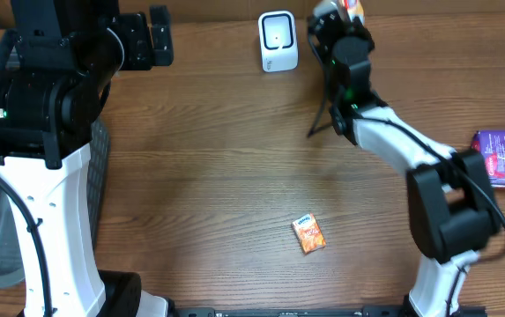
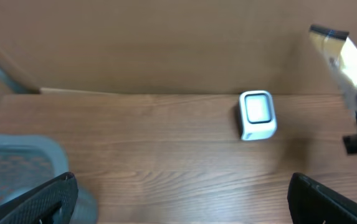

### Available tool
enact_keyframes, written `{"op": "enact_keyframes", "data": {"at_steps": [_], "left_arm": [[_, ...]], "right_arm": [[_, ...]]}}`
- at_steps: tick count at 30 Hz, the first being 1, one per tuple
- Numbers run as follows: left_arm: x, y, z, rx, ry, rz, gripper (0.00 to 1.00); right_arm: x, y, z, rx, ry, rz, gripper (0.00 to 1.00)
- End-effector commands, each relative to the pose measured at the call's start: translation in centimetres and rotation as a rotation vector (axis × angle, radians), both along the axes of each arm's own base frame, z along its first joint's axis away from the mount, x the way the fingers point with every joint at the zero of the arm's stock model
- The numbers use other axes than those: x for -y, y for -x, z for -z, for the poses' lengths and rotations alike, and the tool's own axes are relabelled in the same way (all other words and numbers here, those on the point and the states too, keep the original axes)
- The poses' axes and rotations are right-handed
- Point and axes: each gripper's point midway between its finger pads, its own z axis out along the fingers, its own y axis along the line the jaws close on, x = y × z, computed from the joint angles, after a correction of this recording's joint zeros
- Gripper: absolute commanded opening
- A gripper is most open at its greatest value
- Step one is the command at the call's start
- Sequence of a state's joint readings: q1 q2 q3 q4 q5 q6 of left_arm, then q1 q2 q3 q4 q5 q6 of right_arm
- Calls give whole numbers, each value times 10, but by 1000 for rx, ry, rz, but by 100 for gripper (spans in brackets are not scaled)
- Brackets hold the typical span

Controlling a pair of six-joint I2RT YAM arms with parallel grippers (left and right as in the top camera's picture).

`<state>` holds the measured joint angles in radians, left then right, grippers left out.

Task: Scan the item barcode
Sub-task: 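Carry the yellow pack to the scanner and hold it there, then carry the yellow pack to the right table edge and release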

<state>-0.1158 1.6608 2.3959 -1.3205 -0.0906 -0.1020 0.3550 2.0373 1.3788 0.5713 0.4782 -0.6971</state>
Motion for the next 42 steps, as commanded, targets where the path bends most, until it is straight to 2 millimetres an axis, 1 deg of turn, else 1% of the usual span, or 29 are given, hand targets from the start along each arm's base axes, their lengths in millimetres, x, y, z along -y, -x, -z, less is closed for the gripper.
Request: {"op": "enact_keyframes", "data": {"at_steps": [1, 2, 4, 8, 13, 16, 17, 19, 23, 28, 30, 32, 35, 36, 38, 39, 40, 42], "left_arm": [[-14, 2, -2, 4, -30, -68, 100], [-14, 2, -1, 1, -31, -68, 100], [-14, 2, -1, -1, -31, -68, 100], [-14, 2, -1, -1, -31, -68, 100], [-14, 3, 1, -9, -31, -67, 100], [-13, 4, 2, -17, -30, -64, 100], [-13, 5, 3, -22, -31, -64, 100], [-13, 5, 4, -24, -31, -64, 100], [-14, 6, 5, -29, -32, -64, 100], [-14, 6, 5, -30, -32, -65, 100], [-14, 6, 5, -30, -33, -64, 100], [-14, 6, 5, -30, -32, -65, 100], [-14, 6, 5, -30, -32, -65, 100], [-14, 6, 5, -30, -32, -65, 100], [-14, 6, 5, -31, -32, -64, 100], [-14, 6, 6, -34, -33, -65, 100], [-14, 7, 7, -39, -33, -64, 100], [-14, 9, 9, -51, -34, -63, 100]], "right_arm": [[-3, -22, -31, 82, 256, 61, 4], [-5, -27, -27, 78, 306, 63, 4], [-9, -34, -12, 55, 403, 56, 4], [-16, -45, 28, 23, 623, 26, 4], [-22, -49, 57, -4, 692, -6, 4], [-22, -51, 71, -24, 721, -15, 4], [-24, -51, 84, -40, 740, -22, 4], [-27, -51, 95, -51, 762, -30, 4], [-30, -51, 105, -52, 768, -29, 4], [-33, -50, 103, -49, 804, -34, 4], [-33, -50, 96, -40, 811, -29, 4], [-32, -48, 78, -20, 800, -10, 4], [-25, -44, 37, 23, 776, 37, 4], [-19, -40, 16, 32, 766, 65, 4], [-7, -33, -14, 23, 752, 113, 4], [2, -27, -30, 5, 739, 148, 4], [15, -18, -48, -8, 691, 200, 4], [43, -2, -77, -16, 567, 312, 4]]}}
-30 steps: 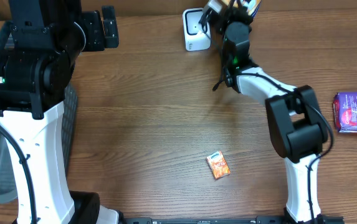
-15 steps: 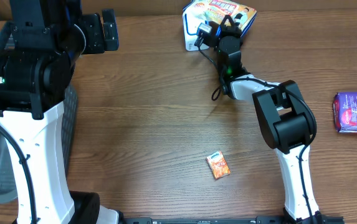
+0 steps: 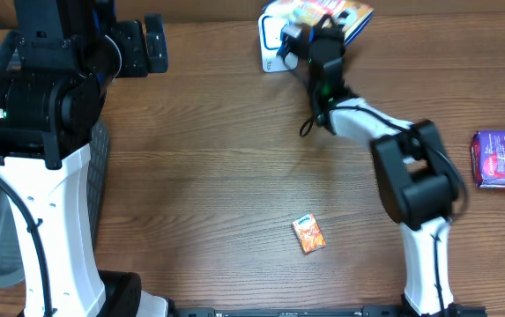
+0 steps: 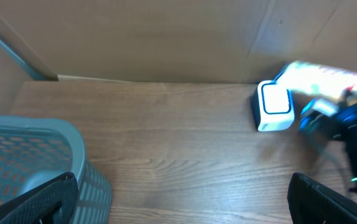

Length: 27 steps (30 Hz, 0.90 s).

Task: Scan the item barcode
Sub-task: 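Carry the yellow pack to the right table edge and release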

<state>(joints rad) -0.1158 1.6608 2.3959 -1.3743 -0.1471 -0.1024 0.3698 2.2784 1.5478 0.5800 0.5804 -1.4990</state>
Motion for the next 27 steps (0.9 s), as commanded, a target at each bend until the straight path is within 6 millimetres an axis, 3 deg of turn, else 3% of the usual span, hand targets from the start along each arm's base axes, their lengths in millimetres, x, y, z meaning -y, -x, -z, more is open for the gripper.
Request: {"op": "enact_keyframes", "data": {"at_steps": [1, 3, 6, 9, 10, 12, 14, 18, 21, 22, 24, 25, 26, 27], "left_arm": [[-3, 3, 1, -9, 4, -14, 100], [-2, 5, 4, -26, 4, -11, 100], [-3, 9, 8, -49, 1, -11, 100], [-2, 11, 11, -66, 2, -8, 100], [0, 12, 13, -73, 10, 3, 100], [3, 13, 14, -77, 22, 18, 100], [7, 13, 14, -78, 37, 37, 100], [16, 15, 17, -96, 67, 75, 100], [21, 17, 18, -107, 89, 102, 100], [23, 18, 19, -109, 94, 108, 100], [26, 19, 19, -114, 106, 124, 100], [26, 19, 20, -118, 105, 123, 100], [26, 20, 21, -123, 105, 123, 100], [26, 22, 23, -134, 105, 122, 100]], "right_arm": [[74, 47, -157, 309, -322, 303, 4], [123, 71, -169, 400, -477, 513, 4], [199, 111, -152, 433, -568, 823, 4], [254, 146, -103, 293, -589, 1005, 4], [279, 170, -66, 189, -655, 1104, 4], [302, 199, -19, 67, -838, 1235, 4], [326, 224, 13, 41, -1038, 1366, 4], [366, 270, 67, -47, -1372, 1563, 4], [400, 310, 93, -33, -1535, 1685, 4], [410, 320, 97, -19, -1578, 1710, 8], [420, 325, 96, -13, -1696, 1700, 76], [422, 323, 92, -37, -1774, 1663, 100], [421, 320, 86, -62, -1833, 1625, 100], [417, 311, 67, -97, -1950, 1548, 100]]}}
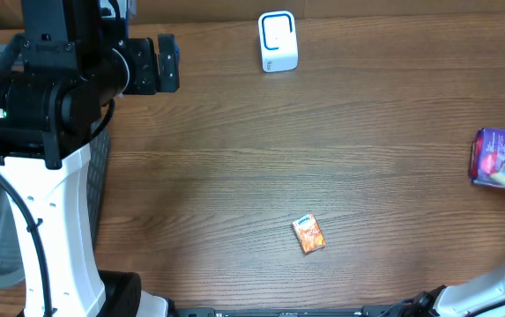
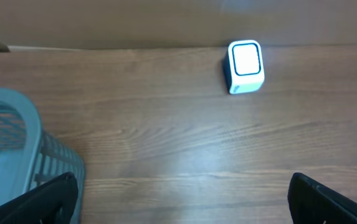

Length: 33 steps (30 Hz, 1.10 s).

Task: Scan the item barcode
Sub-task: 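Carry the yellow pack to the right table edge and release, then move the right gripper down onto the small orange box and grasp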

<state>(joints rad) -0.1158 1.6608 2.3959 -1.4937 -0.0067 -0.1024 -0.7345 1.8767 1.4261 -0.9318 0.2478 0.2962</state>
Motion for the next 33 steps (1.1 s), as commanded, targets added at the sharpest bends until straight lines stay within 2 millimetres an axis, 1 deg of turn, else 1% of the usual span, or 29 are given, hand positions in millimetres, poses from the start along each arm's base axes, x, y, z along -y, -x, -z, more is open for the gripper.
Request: {"op": "enact_keyframes", "data": {"at_steps": [1, 2, 4, 5, 6, 8, 9, 10, 11, 12, 13, 15, 17, 19, 21, 22, 23, 24, 25, 26, 27, 29, 30, 31, 33], "left_arm": [[4, 3, 0, -10, 28, 13, 100], [4, 3, 0, -12, 28, 13, 100], [4, 3, 0, -13, 28, 13, 100], [4, 3, 0, -12, 28, 13, 100], [4, 3, 0, -12, 28, 13, 100], [4, 3, 1, -15, 28, 13, 100], [4, 4, 1, -19, 27, 13, 100], [3, 5, 2, -23, 26, 13, 100], [3, 5, 3, -26, 22, 13, 100], [2, 6, 3, -29, 18, 9, 100], [1, 6, 4, -32, 15, 7, 100], [2, 7, 4, -33, 12, 11, 100], [2, 7, 5, -36, -2, 26, 100], [1, 9, 7, -43, -22, 45, 100], [1, 10, 8, -50, -29, 50, 100], [1, 11, 9, -53, -29, 50, 100], [1, 12, 9, -56, -27, 52, 100], [2, 12, 10, -61, -26, 53, 100], [1, 14, 11, -68, -27, 53, 100], [1, 15, 13, -77, -28, 53, 100], [1, 17, 14, -87, -29, 53, 100], [0, 21, 18, -108, -32, 52, 100], [0, 22, 19, -115, -33, 52, 100], [0, 23, 19, -119, -33, 53, 100], [0, 23, 19, -120, -32, 52, 100]], "right_arm": [[-29, -42, -40, 287, -223, -69, 100], [-33, -47, -52, 313, -235, -97, 100], [-49, -61, -81, 351, -227, -181, 100], [-59, -68, -96, 363, -209, -231, 100], [-74, -75, -112, 379, -188, -281, 100], [-110, -87, -143, 421, -163, -380, 100], [-132, -91, -155, 441, -167, -426, 100], [-162, -93, -166, 459, -192, -479, 100], [-189, -89, -173, 457, -225, -492, 100], [-211, -84, -175, 444, -262, -489, 100], [-236, -76, -174, 416, -314, -476, 100], [-278, -59, -167, 340, -416, -458, 100], [-331, -46, -166, 286, -542, -553, 100], [-378, -42, -170, 278, -631, -677, 100], [-406, -42, -174, 294, -642, -821, 100], [-420, -48, -178, 329, -639, -876, 100], [-433, -52, -183, 358, -663, -852, 100], [-439, -50, -182, 346, -695, -769, 100], [-443, -40, -179, 294, -744, -612, 100], [-445, -24, -172, 209, -776, -435, 100], [-442, -10, -163, 134, -758, -290, 100], [-428, 12, -143, 33, -642, -82, 100], [-424, 21, -136, -1, -592, -47, 100], [-425, 34, -126, -52, -559, -31, 100], [-439, 53, -112, -127, -561, -49, 100]]}}
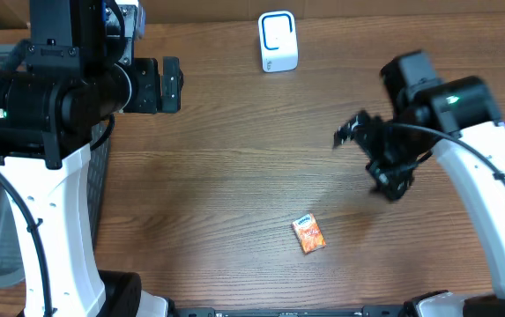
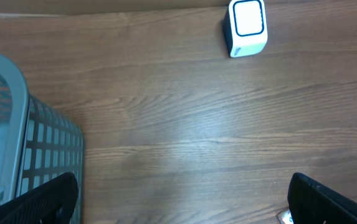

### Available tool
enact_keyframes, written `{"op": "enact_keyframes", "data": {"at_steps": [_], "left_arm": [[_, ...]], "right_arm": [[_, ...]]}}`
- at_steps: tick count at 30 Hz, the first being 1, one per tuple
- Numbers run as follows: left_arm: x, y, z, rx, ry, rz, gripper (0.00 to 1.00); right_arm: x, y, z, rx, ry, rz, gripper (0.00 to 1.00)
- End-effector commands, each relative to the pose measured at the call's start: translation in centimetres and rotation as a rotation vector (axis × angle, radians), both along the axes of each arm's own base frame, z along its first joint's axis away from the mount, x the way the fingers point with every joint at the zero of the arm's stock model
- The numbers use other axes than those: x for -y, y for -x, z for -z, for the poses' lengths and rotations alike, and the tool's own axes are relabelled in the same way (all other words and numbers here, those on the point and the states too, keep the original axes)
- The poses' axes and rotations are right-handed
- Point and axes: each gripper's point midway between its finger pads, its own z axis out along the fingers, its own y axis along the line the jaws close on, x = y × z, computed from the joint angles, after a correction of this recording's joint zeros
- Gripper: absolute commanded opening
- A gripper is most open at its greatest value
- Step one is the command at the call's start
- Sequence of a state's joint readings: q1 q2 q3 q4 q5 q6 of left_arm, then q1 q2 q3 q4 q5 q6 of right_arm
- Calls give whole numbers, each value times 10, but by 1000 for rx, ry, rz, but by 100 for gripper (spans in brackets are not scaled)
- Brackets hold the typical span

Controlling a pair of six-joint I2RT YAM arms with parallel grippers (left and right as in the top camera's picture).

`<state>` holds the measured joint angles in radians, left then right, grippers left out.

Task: Scan the item barcode
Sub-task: 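Move the right gripper down onto the small orange box and grasp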

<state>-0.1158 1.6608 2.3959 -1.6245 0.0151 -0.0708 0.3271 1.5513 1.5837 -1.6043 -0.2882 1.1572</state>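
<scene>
The white scanner [image 1: 278, 41] stands at the table's back edge, and also shows in the left wrist view [image 2: 247, 28]. A small orange packet [image 1: 308, 234] lies flat at the front middle. My right gripper [image 1: 372, 159] hangs open and empty above the table, up and to the right of that packet. My left gripper [image 1: 169, 85] is high at the left, open, with nothing between its fingers [image 2: 334, 199]. A corner of the packet [image 2: 284, 217] peeks in beside its right finger.
A grey mesh basket [image 2: 16, 137] stands off the table's left side under my left arm. A purple pack lies at the far right edge.
My right arm was off the right edge by the purple pack, with a blurred packet there. Now its gripper is empty over the mid-right table. My left gripper has shifted a little toward the table's middle.
My right gripper held a colourful packet behind and right of the scanner. Then it held the packet right at the scanner. Then the arm was out at the right edge beside the purple pack. Now the gripper is open over the table near the orange packet.
</scene>
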Motion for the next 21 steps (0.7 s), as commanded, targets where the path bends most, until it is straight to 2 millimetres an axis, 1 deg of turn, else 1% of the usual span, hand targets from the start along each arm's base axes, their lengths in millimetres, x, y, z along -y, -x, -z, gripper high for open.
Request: {"op": "enact_keyframes", "data": {"at_steps": [1, 4, 6, 8, 10, 12, 13, 16, 18, 21], "left_arm": [[-1, -1, -3, 10, -10, 16, 100], [-1, -1, -3, 10, -10, 15, 100], [-1, -1, -2, 9, -9, 15, 100], [-1, 0, -2, 9, -9, 16, 100], [-1, 0, -2, 9, -9, 15, 100], [-1, 0, -2, 8, -9, 15, 100], [-1, 0, -2, 8, -9, 15, 100], [-1, 0, -2, 4, -9, 15, 99], [-1, 2, 0, -5, -11, 15, 100], [-1, 3, 0, -9, -11, 15, 100]], "right_arm": [[-13, 25, 26, -109, 88, 130, 100], [-39, 28, 56, -69, 88, 63, 100], [-52, 37, 80, -90, 78, 73, 100], [-57, 46, 101, -116, 79, 97, 100], [-55, 52, 121, -128, 103, 138, 100], [-53, 56, 133, -134, 113, 154, 100], [-51, 61, 137, -157, 120, 175, 100], [-46, 69, 145, -190, 153, 235, 100], [-48, 63, 154, -147, 151, 254, 100], [-57, 53, 161, -96, 117, 243, 100]]}}
